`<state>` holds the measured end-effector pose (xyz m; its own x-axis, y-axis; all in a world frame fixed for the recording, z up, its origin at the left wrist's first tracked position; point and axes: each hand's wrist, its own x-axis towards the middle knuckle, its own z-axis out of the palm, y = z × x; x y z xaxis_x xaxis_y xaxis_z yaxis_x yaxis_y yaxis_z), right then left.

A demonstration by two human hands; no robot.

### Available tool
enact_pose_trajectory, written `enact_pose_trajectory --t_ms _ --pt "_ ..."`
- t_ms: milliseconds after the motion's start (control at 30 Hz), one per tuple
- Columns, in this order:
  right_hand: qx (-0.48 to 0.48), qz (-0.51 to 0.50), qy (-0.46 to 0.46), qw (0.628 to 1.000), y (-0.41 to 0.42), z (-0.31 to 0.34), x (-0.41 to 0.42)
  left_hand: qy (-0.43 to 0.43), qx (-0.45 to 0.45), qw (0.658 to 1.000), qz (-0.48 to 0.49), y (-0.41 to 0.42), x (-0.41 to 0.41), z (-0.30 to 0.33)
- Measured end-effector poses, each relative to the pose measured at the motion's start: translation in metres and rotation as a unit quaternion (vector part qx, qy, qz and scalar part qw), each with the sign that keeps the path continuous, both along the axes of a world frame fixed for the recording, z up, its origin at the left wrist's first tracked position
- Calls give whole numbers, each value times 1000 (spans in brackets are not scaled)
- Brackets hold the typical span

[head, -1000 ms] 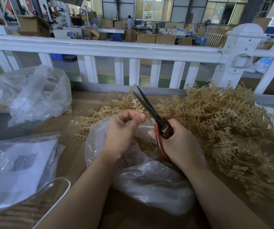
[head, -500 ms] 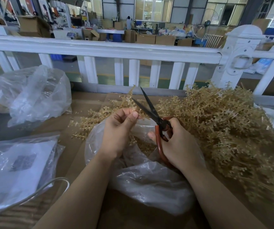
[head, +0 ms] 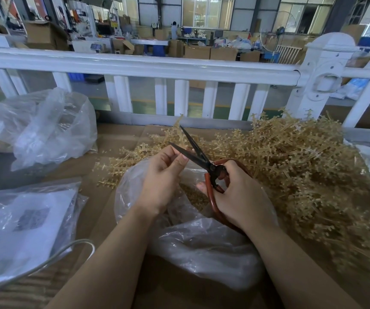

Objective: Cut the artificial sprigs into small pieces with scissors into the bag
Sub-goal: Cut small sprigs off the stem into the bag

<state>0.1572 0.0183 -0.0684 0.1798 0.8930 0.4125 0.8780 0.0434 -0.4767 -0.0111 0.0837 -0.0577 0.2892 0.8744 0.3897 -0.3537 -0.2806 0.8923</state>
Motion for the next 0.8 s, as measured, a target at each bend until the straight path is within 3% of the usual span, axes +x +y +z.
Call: enact_pose_trajectory --t_ms 800 --pt "42 4 1 999 -8 2 -5 -8 -18 1000 -17 -1 -2 5"
